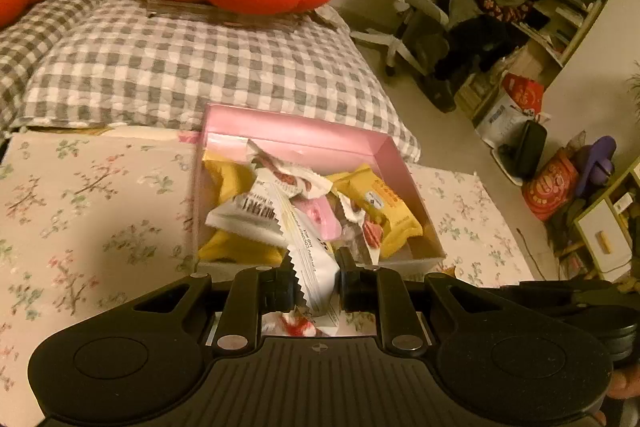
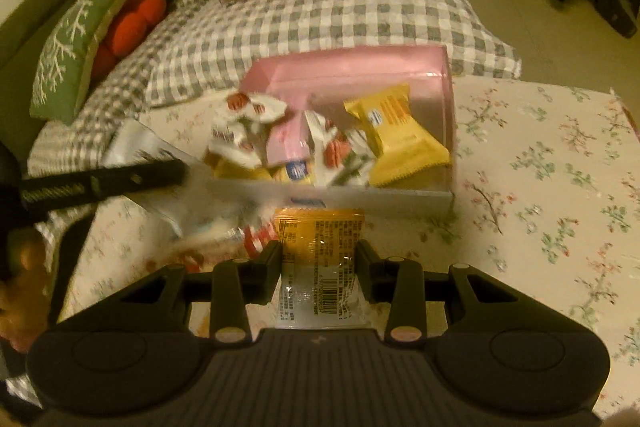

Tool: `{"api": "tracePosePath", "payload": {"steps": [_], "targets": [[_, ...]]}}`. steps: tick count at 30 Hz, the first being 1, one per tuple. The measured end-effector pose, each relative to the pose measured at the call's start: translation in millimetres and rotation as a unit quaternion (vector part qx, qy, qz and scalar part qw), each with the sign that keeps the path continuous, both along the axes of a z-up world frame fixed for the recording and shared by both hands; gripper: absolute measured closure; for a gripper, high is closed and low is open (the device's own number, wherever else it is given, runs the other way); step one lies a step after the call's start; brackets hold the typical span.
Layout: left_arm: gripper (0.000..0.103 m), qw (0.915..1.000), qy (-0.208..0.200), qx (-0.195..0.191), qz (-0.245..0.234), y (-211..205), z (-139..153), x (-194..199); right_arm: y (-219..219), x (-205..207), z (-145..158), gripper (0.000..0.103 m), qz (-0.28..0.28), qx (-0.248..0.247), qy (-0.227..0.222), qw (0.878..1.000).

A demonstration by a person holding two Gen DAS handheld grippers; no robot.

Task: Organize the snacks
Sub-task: 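Lift both held packets and carry them over the box, then lower both packets into the box and open both tools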

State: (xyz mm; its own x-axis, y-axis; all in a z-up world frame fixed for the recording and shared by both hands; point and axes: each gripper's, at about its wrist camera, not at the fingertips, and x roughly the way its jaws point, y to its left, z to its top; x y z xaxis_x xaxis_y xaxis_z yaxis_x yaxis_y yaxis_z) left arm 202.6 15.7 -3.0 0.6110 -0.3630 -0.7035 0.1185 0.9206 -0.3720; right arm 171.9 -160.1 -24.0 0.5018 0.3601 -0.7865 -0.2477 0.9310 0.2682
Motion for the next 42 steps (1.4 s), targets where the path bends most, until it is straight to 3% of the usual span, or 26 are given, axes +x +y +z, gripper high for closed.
{"api": "tracePosePath", "payload": {"steps": [5,9,15,24,30,33,37,42], "targets": [[0.086,0.9998,0.011,-0.015,-0.006,-2.3,-10.4,22.3,5.1,19.6,-2.2,0.067,-0.006,0.027,0.005,1.000],[0.086,0.9998,0.015,0.000,-0.012,-3.9,-20.2,41.9,12.3,39.2,-8.9,0.067,-0.009,0.053,0.015,0.998],[0.086,0.9997,0.001,0.016,-0.018,-3.7,-28.4,74.3,20.9,67.0,-17.0,0.067,-0.020,0.053,0.012,0.998],[0.087,0.9983,-0.027,0.042,-0.032,-19.9,-31.0,110.1,9.5,99.3,-18.2,0.067,-0.070,0.086,-0.033,0.993],[0.083,0.9974,-0.027,0.057,-0.033,-21.8,-36.6,115.9,5.1,106.2,-24.1,0.067,-0.087,0.100,-0.042,0.990],[0.082,0.9984,-0.030,0.042,-0.024,-17.0,-33.5,115.4,4.0,106.6,-24.2,0.066,-0.094,0.103,-0.042,0.989],[0.070,0.9984,-0.034,0.043,-0.016,-9.0,-26.1,112.0,-2.5,106.9,-22.5,0.061,-0.118,0.109,-0.042,0.986],[0.069,0.9988,-0.035,0.034,0.005,10.4,-14.5,102.9,-9.4,101.1,-12.6,0.053,-0.134,0.115,-0.051,0.983]]}}
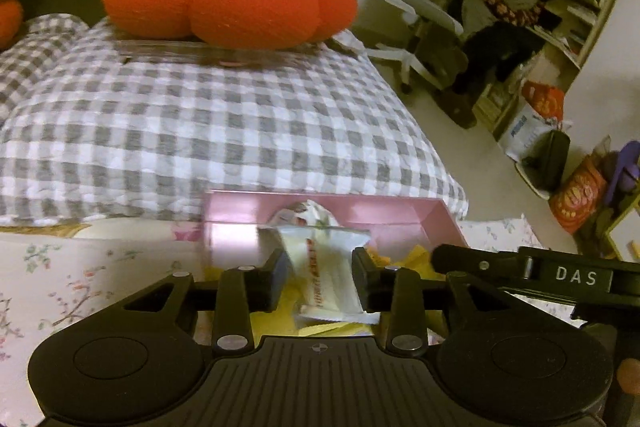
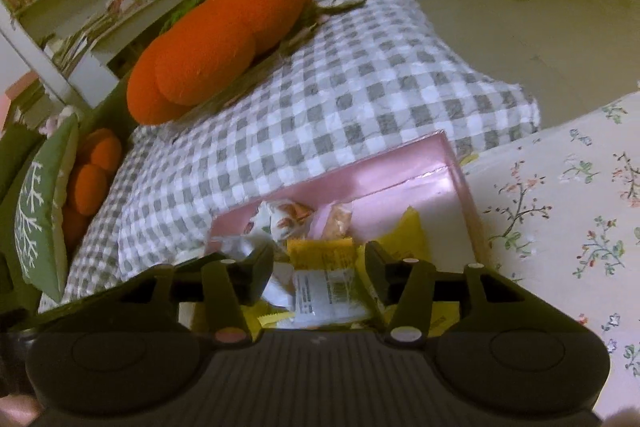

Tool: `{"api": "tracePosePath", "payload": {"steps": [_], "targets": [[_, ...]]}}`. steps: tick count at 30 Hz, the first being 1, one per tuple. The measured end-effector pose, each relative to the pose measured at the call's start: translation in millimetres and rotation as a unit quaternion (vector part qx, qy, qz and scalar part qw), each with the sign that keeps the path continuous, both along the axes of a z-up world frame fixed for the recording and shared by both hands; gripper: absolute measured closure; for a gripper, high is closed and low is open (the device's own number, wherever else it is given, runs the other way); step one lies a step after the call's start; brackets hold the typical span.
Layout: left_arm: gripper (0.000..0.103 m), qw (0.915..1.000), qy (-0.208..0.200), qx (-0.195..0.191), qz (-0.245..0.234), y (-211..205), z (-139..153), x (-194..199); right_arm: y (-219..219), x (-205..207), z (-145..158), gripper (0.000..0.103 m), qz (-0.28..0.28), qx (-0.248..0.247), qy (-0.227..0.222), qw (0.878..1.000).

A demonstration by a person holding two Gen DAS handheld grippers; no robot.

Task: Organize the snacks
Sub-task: 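Lower both packets into the box and open both tools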

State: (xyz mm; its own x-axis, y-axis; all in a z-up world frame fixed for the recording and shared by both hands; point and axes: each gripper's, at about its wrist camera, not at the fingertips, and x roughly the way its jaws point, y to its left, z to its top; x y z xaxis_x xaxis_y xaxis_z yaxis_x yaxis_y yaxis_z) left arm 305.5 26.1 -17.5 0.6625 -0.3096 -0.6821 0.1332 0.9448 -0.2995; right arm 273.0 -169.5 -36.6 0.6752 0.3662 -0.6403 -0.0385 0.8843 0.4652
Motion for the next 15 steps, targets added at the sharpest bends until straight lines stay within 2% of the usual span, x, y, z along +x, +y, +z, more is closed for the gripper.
{"api": "tracePosePath", "payload": {"steps": [6,10,15], "targets": [[0.069,0.9997,0.010,-0.004,0.022,22.3,10.4,-14.3,-1.4,-9.3,16.1,0.052,0.001,-0.011,-0.001,1.000],[0.068,0.9996,0.009,0.011,0.023,28.5,21.7,-29.3,3.7,-18.7,30.3,0.048,0.013,-0.028,-0.008,0.999],[0.068,0.9995,0.019,0.019,0.017,30.2,31.4,-53.8,10.2,-30.8,41.3,0.046,0.019,-0.047,0.005,0.999]]}}
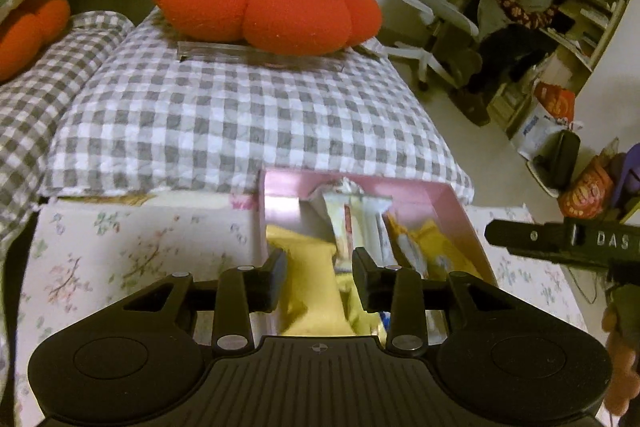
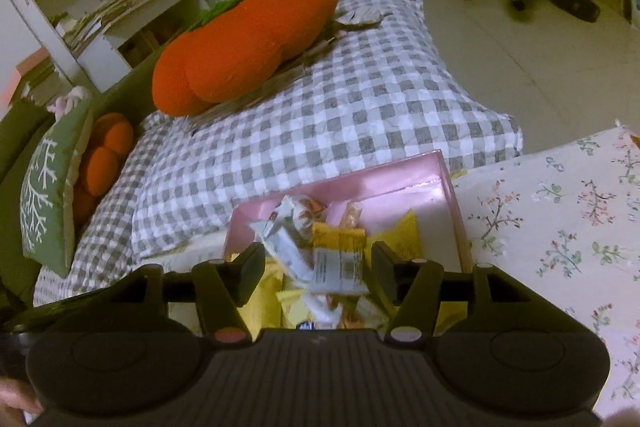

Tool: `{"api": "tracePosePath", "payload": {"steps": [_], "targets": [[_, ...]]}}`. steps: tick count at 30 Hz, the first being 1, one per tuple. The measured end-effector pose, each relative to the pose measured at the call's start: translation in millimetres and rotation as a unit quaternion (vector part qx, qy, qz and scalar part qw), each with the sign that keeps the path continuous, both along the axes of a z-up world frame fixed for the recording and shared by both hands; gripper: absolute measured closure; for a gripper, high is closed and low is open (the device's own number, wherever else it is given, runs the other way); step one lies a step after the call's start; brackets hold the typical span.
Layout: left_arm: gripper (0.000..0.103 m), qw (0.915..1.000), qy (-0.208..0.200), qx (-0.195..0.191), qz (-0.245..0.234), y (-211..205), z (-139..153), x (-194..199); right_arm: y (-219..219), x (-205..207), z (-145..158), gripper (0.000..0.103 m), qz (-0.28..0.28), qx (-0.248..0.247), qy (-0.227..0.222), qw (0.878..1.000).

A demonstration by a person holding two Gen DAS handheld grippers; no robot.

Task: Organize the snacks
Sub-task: 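Lower both packets into the box and open both tools, then reach the left tool to a red-white candy while the right tool reaches a red wrapped snack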

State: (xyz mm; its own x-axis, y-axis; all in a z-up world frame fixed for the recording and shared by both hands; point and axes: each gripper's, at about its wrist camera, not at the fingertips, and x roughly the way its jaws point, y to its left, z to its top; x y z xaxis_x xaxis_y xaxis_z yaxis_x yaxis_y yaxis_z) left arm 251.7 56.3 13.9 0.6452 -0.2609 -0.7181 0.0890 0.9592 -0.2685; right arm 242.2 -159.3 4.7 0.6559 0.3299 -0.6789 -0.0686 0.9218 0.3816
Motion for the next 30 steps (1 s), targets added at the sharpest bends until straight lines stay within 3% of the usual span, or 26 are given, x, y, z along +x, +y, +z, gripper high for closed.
{"api": "tracePosePath", "payload": {"steps": [3,18,25,30], "targets": [[0.055,0.9999,0.004,0.014,-0.005,-1.9,2.9,-18.0,2.8,-10.1,2.4,0.044,0.004,-0.001,0.013,1.000],[0.051,0.9965,0.071,0.039,0.021,-10.4,-15.0,-96.2,26.6,-80.0,-3.2,0.033,0.036,-0.026,0.077,0.996],[0.045,0.9956,0.073,0.051,0.028,-9.3,-28.1,-107.5,30.7,-97.9,-22.5,0.032,0.040,-0.040,0.090,0.994],[0.040,0.9946,0.085,0.058,0.015,-16.5,-39.2,-107.3,26.5,-95.2,-35.2,0.032,0.033,-0.021,0.117,0.992]]}}
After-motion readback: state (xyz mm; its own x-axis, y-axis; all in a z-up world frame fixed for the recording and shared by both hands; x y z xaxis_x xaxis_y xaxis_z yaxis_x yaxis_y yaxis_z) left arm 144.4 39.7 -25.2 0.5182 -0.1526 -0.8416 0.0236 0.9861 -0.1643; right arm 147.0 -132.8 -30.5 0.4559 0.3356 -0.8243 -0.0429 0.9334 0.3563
